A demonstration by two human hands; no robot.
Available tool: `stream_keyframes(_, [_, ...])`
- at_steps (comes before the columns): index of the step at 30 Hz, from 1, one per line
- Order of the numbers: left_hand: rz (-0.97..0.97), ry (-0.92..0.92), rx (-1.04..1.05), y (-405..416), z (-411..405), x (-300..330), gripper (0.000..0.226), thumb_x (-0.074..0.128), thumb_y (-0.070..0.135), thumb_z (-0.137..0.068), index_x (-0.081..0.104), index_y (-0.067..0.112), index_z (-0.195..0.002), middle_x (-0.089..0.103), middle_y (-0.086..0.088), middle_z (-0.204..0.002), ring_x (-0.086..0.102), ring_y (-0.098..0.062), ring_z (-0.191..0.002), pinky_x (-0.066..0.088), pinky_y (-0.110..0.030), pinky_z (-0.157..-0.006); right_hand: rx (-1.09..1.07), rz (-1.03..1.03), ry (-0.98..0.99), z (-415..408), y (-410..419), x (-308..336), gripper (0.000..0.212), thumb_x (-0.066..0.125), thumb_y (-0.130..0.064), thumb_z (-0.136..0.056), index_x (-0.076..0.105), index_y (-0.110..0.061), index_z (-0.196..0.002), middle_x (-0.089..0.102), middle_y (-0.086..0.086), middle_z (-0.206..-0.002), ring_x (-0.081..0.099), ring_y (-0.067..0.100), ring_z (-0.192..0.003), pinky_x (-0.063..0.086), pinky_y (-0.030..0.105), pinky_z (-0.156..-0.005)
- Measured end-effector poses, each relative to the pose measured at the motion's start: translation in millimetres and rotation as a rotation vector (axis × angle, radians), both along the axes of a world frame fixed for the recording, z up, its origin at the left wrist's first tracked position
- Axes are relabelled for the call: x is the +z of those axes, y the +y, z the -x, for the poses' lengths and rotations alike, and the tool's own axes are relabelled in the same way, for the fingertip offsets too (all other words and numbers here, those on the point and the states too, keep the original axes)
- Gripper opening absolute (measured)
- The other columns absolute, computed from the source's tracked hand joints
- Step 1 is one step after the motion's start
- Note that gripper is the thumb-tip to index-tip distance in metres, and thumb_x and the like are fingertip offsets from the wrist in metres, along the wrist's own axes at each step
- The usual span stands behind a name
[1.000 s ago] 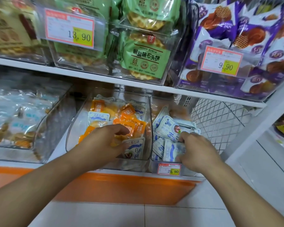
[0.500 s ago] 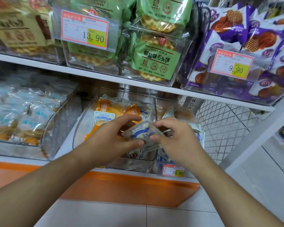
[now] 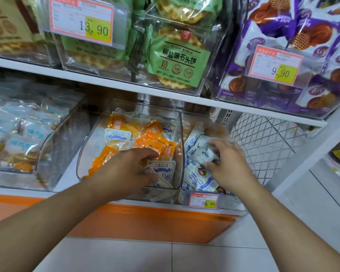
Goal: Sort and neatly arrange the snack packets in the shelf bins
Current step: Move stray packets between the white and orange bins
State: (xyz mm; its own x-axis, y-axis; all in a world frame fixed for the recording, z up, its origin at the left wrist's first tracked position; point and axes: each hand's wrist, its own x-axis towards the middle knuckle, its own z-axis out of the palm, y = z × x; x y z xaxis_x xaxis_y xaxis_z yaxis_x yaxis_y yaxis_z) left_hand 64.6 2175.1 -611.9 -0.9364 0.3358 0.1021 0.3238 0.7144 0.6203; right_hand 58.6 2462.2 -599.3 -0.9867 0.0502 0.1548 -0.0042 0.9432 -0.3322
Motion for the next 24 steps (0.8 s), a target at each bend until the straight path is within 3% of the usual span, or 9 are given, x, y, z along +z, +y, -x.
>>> stream_keyframes(2, [-0.017,0.003,0.000,1,-2,1,0.053,0.079,0.044,-0.084,0.058,0.042,-0.133,0.062,0.022,-0.121,0.055,0.004,-0.100,0.041,-0.004,-0.073,0.014,0.012,0.041,-1,2,1,0.039,0.082,-0.023,-0.087,0.070,-0.025,-0.124,0.058,-0.012,-0.106,0.056,0.021,-0.112,0.046,0.037,-0.094])
stream_keyframes(5, [-0.047,0.015,0.006,1,-5,6,0.051,0.077,0.045,-0.086,0.058,0.041,-0.133,0.058,0.025,-0.120,0.053,0.006,-0.103,0.039,-0.003,-0.075,0.001,0.097,0.191,-6,5,15,0.023,0.082,-0.020,-0.088,0.075,-0.020,-0.109,0.055,-0.015,-0.093,0.057,0.018,-0.095,0.039,0.031,-0.078])
stream_keyframes(8, [-0.087,0.028,0.020,0,-6,11,0.050,0.077,0.049,-0.085,0.058,0.043,-0.131,0.060,0.026,-0.122,0.053,0.006,-0.106,0.038,-0.005,-0.078,0.005,0.512,0.299,-21,-3,40,0.016,0.082,-0.015,-0.088,0.077,-0.027,-0.098,0.074,-0.010,-0.092,0.069,0.015,-0.092,0.052,0.032,-0.080])
stream_keyframes(11, [-0.130,0.029,0.027,-2,-5,16,0.051,0.079,0.052,-0.081,0.059,0.043,-0.128,0.062,0.024,-0.119,0.057,0.003,-0.109,0.046,-0.015,-0.085,0.114,0.856,0.260,-35,-26,52,0.021,0.082,-0.005,-0.087,0.077,-0.025,-0.088,0.079,-0.002,-0.084,0.076,0.019,-0.081,0.060,0.035,-0.068])
stream_keyframes(13, [-0.120,0.024,0.017,-5,-5,16,0.054,0.079,0.055,-0.079,0.059,0.042,-0.128,0.062,0.024,-0.118,0.057,0.002,-0.110,0.047,-0.020,-0.088,0.167,0.895,0.242,-37,-43,50,0.020,0.082,-0.005,-0.086,0.079,-0.025,-0.090,0.080,-0.002,-0.086,0.077,0.018,-0.083,0.062,0.036,-0.070])
stream_keyframes(16, [-0.130,0.017,0.007,-12,-5,14,0.058,0.078,0.061,-0.076,0.056,0.046,-0.127,0.060,0.029,-0.119,0.054,0.010,-0.111,0.045,-0.015,-0.087,0.181,0.886,0.182,-29,-64,36,0.017,0.081,-0.011,-0.089,0.080,-0.028,-0.093,0.081,-0.007,-0.090,0.078,0.013,-0.089,0.062,0.036,-0.079])
stream_keyframes(21, [-0.142,0.043,-0.002,-15,-6,11,0.052,0.079,0.055,-0.079,0.055,0.048,-0.124,0.059,0.033,-0.116,0.053,0.014,-0.111,0.044,-0.015,-0.088,0.176,0.750,0.045,-21,-79,17,0.006,0.080,-0.022,-0.092,0.083,-0.028,-0.093,0.081,-0.009,-0.087,0.076,0.015,-0.086,0.061,0.034,-0.074])
stream_keyframes(24, [-0.182,0.037,-0.053,-9,-4,12,0.042,0.079,0.047,-0.083,0.058,0.046,-0.120,0.064,0.032,-0.112,0.055,0.014,-0.108,0.045,-0.014,-0.084,0.207,0.816,0.080,-21,-79,17,0.016,0.080,-0.017,-0.091,0.081,-0.032,-0.088,0.080,-0.013,-0.084,0.076,0.007,-0.080,0.058,0.021,-0.066])
